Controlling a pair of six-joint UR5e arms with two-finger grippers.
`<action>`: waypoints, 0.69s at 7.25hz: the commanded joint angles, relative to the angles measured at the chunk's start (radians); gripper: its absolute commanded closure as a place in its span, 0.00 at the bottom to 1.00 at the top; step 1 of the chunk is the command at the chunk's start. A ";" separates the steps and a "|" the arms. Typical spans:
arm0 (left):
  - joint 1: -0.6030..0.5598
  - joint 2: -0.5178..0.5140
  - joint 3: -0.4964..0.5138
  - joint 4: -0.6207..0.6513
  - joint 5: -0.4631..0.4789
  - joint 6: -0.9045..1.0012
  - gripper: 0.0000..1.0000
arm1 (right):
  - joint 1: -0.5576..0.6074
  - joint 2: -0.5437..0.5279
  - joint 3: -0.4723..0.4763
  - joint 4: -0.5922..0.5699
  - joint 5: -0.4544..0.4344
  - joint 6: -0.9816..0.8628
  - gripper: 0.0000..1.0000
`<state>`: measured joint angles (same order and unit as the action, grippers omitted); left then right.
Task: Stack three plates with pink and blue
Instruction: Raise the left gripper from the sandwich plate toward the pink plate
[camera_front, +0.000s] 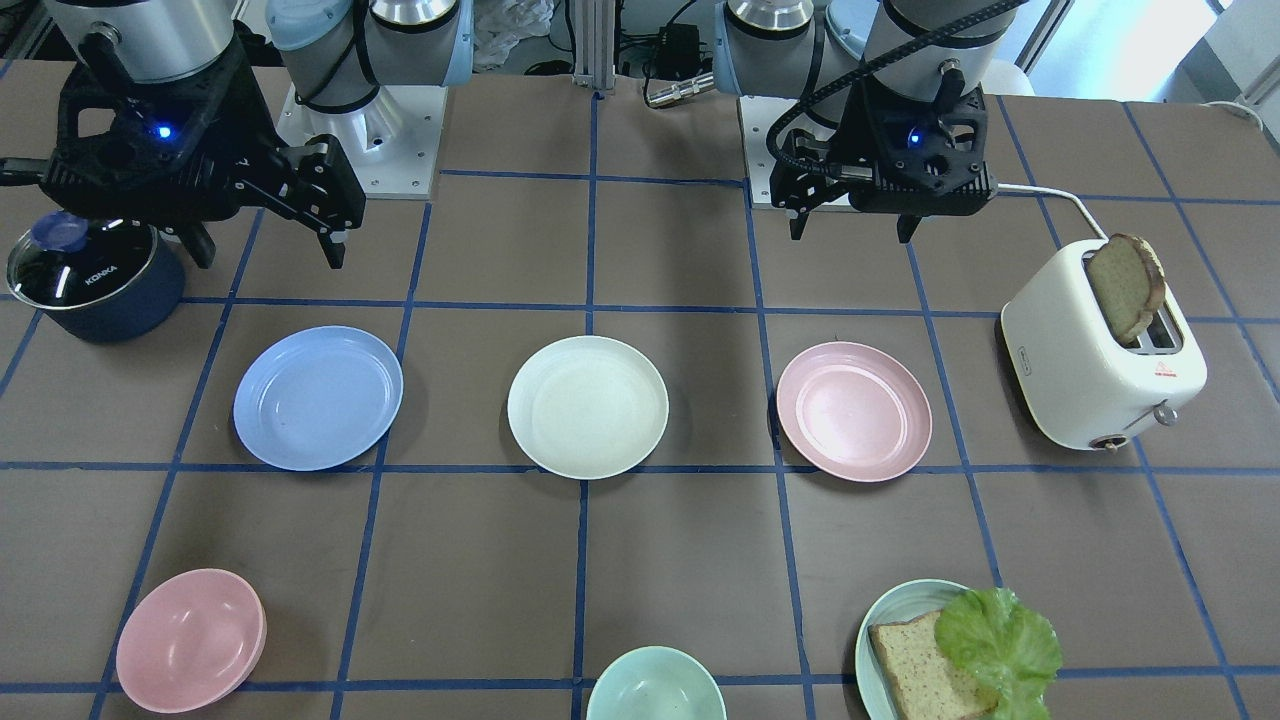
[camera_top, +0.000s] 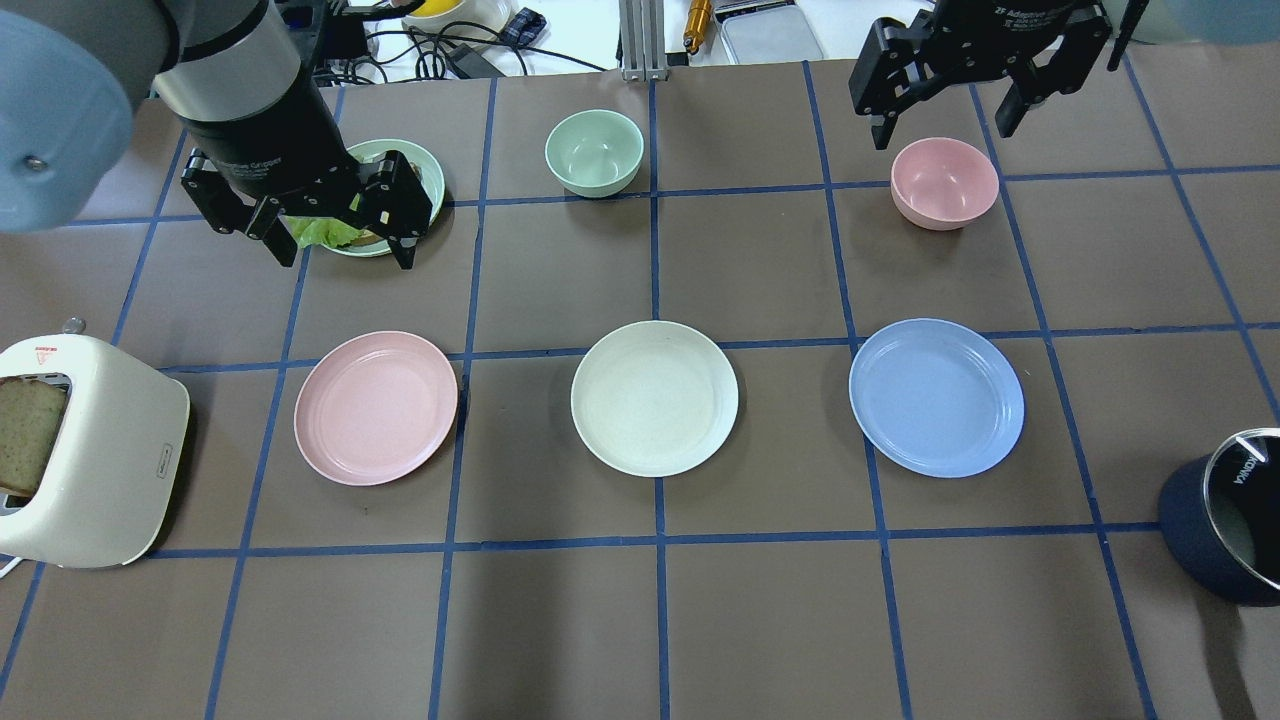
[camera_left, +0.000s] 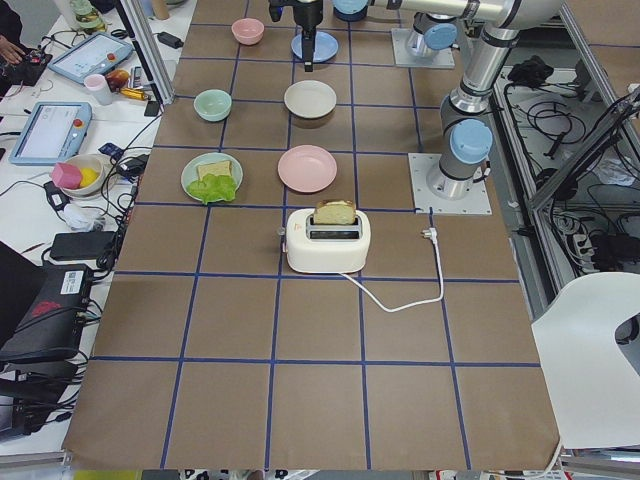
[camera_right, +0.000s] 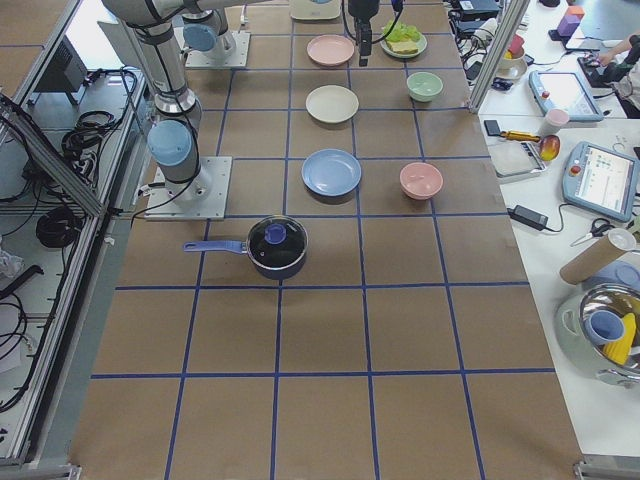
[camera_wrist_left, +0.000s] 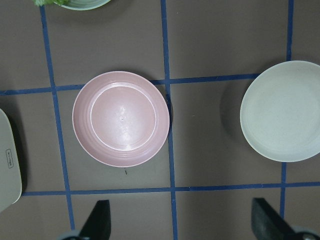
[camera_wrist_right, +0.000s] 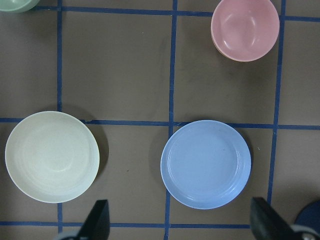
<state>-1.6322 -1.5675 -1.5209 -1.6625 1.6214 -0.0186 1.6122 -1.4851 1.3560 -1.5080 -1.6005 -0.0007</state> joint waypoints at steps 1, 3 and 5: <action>0.002 0.000 -0.005 0.003 -0.002 -0.001 0.00 | -0.005 0.002 0.000 -0.003 0.004 -0.011 0.00; -0.020 -0.041 -0.021 0.006 -0.064 -0.007 0.00 | -0.011 0.003 0.005 -0.003 0.004 -0.015 0.00; -0.054 -0.080 -0.162 0.189 -0.170 -0.009 0.00 | -0.021 0.005 0.006 -0.004 0.025 -0.015 0.00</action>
<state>-1.6693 -1.6251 -1.5941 -1.5862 1.4953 -0.0268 1.5957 -1.4814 1.3612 -1.5112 -1.5900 -0.0143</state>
